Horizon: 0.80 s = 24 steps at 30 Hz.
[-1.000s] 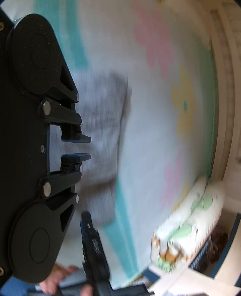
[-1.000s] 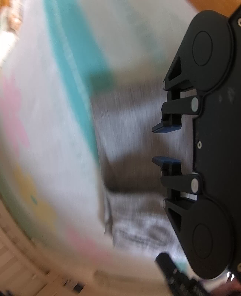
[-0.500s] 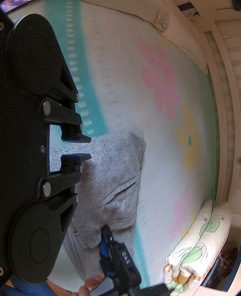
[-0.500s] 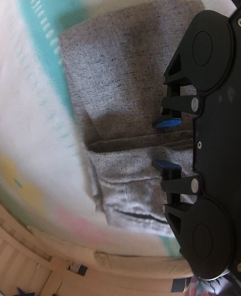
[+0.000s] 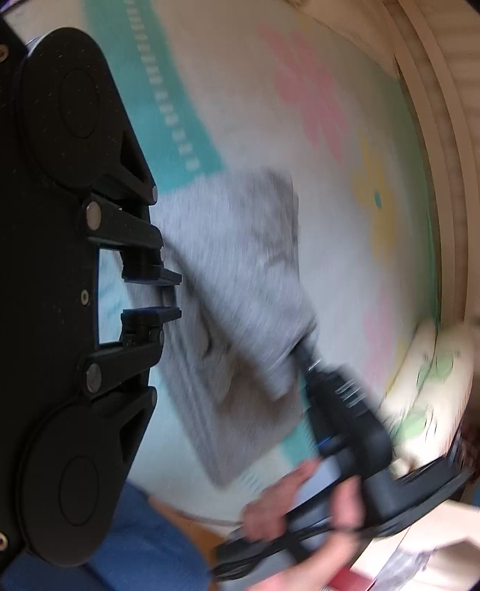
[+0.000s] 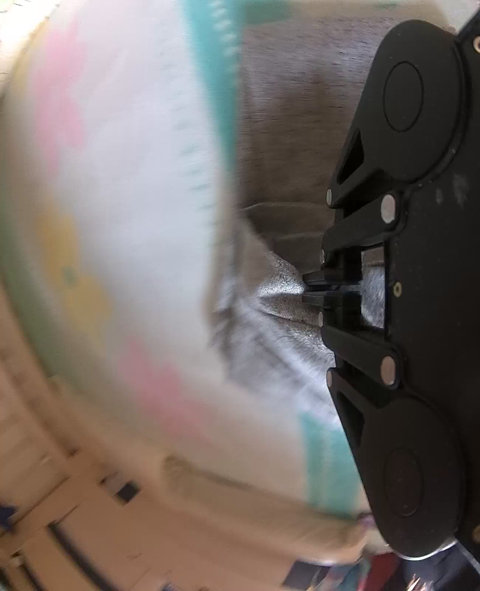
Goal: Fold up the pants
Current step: 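Grasp the folded pants edge with the right gripper and fold it over the stack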
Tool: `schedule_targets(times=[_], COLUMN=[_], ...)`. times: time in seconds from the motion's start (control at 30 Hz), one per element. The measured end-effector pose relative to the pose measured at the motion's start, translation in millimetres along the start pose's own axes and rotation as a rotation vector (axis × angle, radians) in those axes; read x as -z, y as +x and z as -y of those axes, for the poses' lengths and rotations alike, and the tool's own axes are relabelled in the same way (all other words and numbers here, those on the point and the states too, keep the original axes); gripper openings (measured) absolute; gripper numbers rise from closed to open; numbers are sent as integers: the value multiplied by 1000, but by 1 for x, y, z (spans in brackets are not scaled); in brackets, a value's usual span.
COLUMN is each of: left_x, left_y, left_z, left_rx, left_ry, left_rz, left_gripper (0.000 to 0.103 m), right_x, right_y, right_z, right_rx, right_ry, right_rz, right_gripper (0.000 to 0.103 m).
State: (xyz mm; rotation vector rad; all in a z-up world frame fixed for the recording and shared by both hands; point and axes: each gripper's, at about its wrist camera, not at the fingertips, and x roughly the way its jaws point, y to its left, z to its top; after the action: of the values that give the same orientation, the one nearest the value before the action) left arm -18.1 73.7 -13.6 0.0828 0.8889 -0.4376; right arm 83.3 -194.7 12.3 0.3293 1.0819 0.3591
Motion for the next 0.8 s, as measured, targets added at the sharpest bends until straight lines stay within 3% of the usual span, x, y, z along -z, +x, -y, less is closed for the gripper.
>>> schedule_targets(times=[0.1, 0.13, 0.17, 0.2, 0.3, 0.4, 0.8], left_x=[1, 2, 2, 1, 1, 3, 11], left_y=[7, 10, 13, 17, 33, 42, 46], left_z=[17, 22, 26, 28, 35, 36, 24], left_rx=[22, 34, 39, 35, 10, 5, -3], left_ry=[33, 39, 46, 51, 59, 55, 31], left_rz=[-23, -30, -37, -43, -71, -93, -125], left_gripper=[22, 22, 22, 22, 22, 22, 22], right_x=[-3, -2, 0, 2, 11, 23, 41], right_y=[-15, -16, -16, -11, 0, 6, 40], right_z=[11, 18, 25, 32, 46, 58, 70], right_rx=[-6, 2, 21, 41, 90, 78, -26], right_ry=[88, 114, 136, 155, 184, 232, 411], right_rz=[33, 33, 19, -15, -103, -165, -256], right_gripper=[10, 19, 36, 39, 39, 40, 43])
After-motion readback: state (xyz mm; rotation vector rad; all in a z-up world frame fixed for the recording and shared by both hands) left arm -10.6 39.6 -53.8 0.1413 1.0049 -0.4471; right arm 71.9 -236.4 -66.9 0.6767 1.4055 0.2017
